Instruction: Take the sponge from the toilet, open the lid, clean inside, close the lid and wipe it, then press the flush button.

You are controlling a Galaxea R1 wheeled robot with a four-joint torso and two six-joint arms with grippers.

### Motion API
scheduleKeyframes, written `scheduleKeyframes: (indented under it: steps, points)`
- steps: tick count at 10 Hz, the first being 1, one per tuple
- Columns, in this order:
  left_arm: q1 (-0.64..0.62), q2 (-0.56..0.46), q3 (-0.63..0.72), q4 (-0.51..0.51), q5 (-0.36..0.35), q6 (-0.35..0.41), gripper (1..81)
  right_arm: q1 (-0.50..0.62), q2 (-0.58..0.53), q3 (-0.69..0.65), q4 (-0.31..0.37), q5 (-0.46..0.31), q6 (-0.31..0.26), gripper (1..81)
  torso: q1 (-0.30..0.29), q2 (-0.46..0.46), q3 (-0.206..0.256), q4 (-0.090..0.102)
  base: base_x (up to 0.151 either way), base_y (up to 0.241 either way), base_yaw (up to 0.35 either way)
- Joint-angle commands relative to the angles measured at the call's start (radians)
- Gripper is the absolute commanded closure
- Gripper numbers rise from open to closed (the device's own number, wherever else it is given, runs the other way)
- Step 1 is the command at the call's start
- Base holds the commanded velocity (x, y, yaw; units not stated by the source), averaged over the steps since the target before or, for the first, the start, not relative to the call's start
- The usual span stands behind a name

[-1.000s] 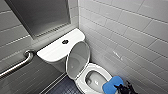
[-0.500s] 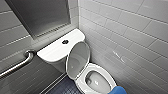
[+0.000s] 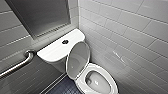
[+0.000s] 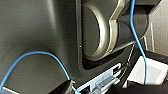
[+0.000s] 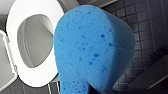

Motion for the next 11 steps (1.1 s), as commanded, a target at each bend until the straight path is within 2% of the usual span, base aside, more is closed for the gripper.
scheduleKeyframes:
  steps: [1, 2, 3, 5, 6, 7, 10, 11]
  points:
    - [0.049, 0.010, 0.006, 0.018, 0.034, 0.008, 1.0, 0.043, -0.190, 0.227, -0.029, -0.022, -0.117, 81.1, 0.000, 0.000, 0.000, 0.000, 0.000, 0.000, 0.000]
    - [0.048, 0.010, 0.007, 0.017, 0.034, 0.008, 1.0, 0.083, -0.220, 0.267, 0.008, -0.035, -0.156, 81.1, 0.000, 0.000, 0.000, 0.000, 0.000, 0.000, 0.000]
    - [0.046, 0.010, 0.007, 0.018, 0.034, 0.008, 1.0, 0.126, -0.233, 0.290, 0.050, -0.050, -0.222, 81.1, 0.000, 0.000, 0.000, 0.000, 0.000, 0.000, 0.000]
    - [0.045, 0.010, 0.006, 0.018, 0.036, 0.008, 1.0, 0.244, -0.199, 0.266, 0.155, -0.143, -0.329, 81.1, 0.000, 0.000, 0.000, 0.000, 0.000, 0.000, 0.000]
    - [0.043, 0.008, 0.006, 0.018, 0.036, 0.008, 1.0, 0.313, -0.164, 0.219, 0.192, -0.201, -0.358, 81.1, 0.000, 0.000, 0.000, 0.000, 0.000, 0.000, 0.000]
    - [0.040, 0.008, 0.006, 0.016, 0.038, 0.008, 1.0, 0.380, -0.115, 0.146, 0.202, -0.286, -0.365, 81.1, 0.000, 0.000, 0.000, 0.000, 0.000, 0.000, 0.000]
    - [0.038, 0.001, 0.006, 0.007, 0.039, 0.008, 1.0, 0.509, 0.013, -0.037, 0.203, -0.394, -0.366, 81.1, 0.000, 0.000, 0.000, 0.000, 0.000, 0.000, 0.000]
    - [0.035, -0.001, 0.006, 0.007, 0.039, 0.007, 1.0, 0.563, 0.066, -0.122, 0.211, -0.455, -0.366, 81.1, 0.000, 0.000, 0.000, 0.000, 0.000, 0.000, 0.000]
